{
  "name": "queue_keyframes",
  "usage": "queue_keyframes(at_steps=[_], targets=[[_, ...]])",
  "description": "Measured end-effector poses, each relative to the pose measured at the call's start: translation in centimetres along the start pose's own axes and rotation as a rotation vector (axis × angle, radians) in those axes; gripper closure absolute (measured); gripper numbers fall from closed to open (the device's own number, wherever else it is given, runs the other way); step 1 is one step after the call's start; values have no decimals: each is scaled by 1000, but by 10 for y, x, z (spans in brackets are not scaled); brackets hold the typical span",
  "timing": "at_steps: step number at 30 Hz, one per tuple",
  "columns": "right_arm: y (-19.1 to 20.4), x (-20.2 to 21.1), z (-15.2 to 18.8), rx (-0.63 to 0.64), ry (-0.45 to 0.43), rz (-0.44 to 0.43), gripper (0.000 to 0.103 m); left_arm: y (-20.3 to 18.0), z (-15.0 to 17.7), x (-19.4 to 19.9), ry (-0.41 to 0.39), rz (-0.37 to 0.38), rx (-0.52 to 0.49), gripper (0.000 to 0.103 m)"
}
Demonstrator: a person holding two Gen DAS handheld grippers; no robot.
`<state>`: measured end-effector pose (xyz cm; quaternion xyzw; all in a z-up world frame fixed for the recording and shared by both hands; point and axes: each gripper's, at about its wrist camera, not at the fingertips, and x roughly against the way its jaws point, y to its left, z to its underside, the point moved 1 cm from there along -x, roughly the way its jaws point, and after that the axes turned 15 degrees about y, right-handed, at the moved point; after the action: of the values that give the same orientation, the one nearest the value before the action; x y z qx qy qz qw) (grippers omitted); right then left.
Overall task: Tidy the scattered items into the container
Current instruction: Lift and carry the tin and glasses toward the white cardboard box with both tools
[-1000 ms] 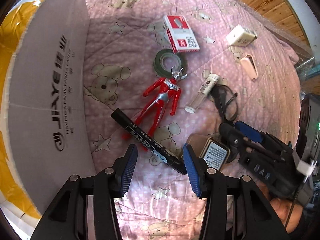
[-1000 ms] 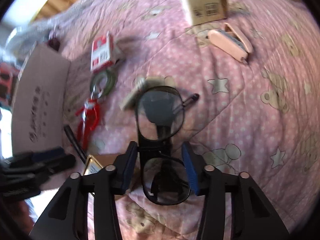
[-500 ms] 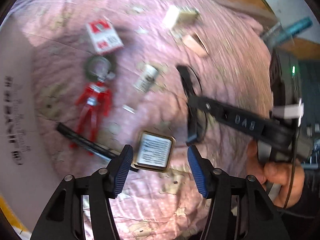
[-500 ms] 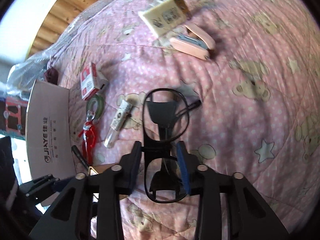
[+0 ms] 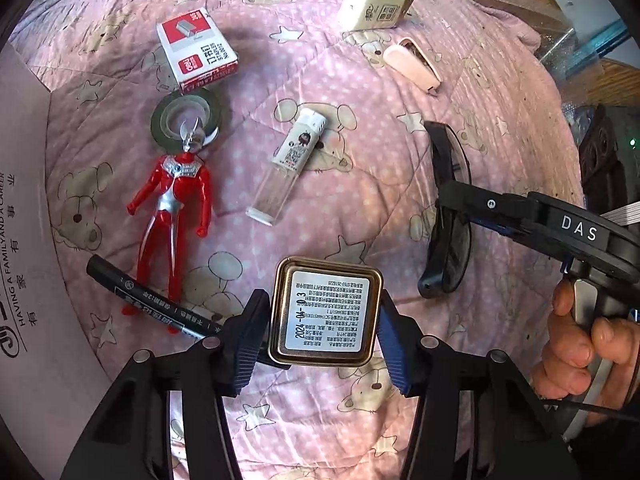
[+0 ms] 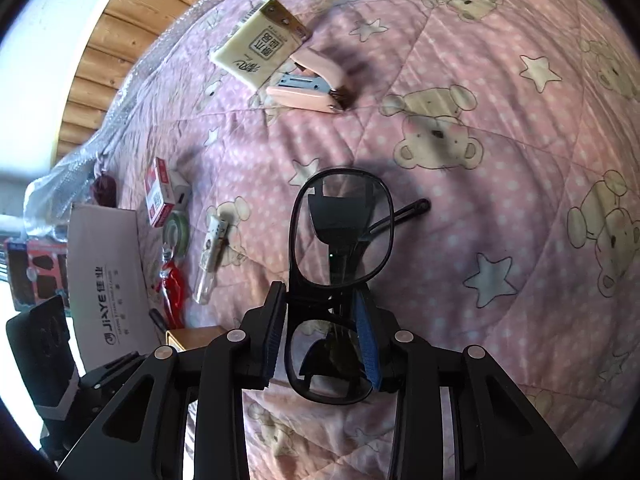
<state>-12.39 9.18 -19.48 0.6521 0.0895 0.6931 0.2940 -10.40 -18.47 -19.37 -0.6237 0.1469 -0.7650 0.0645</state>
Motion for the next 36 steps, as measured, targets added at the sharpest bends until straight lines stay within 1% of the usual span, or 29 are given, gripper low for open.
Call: queue_keyframes(at_steps=[4, 7, 10, 11, 21, 34, 36], targets=[[2, -8, 0, 6, 6, 28, 61, -10, -11, -13, 0, -4, 5, 48], [9, -11, 1, 34, -4, 73, 61, -15, -20, -27, 24, -16, 16, 48], [11, -7, 4, 51, -3, 109, 62, -18, -20, -28, 26, -35, 8, 48], [10, -4, 7, 57, -5, 120, 62, -19, -20, -26, 21, -42, 2, 50], [13, 19, 27, 75, -34, 168, 62, -32, -6, 9, -73, -81, -50, 50], [39, 39, 58, 130, -68, 206, 62, -40, 17, 57, -206, -105, -70, 50], [44, 40, 63, 140, -70, 210, 62, -43, 19, 63, -224, -104, -87, 50]])
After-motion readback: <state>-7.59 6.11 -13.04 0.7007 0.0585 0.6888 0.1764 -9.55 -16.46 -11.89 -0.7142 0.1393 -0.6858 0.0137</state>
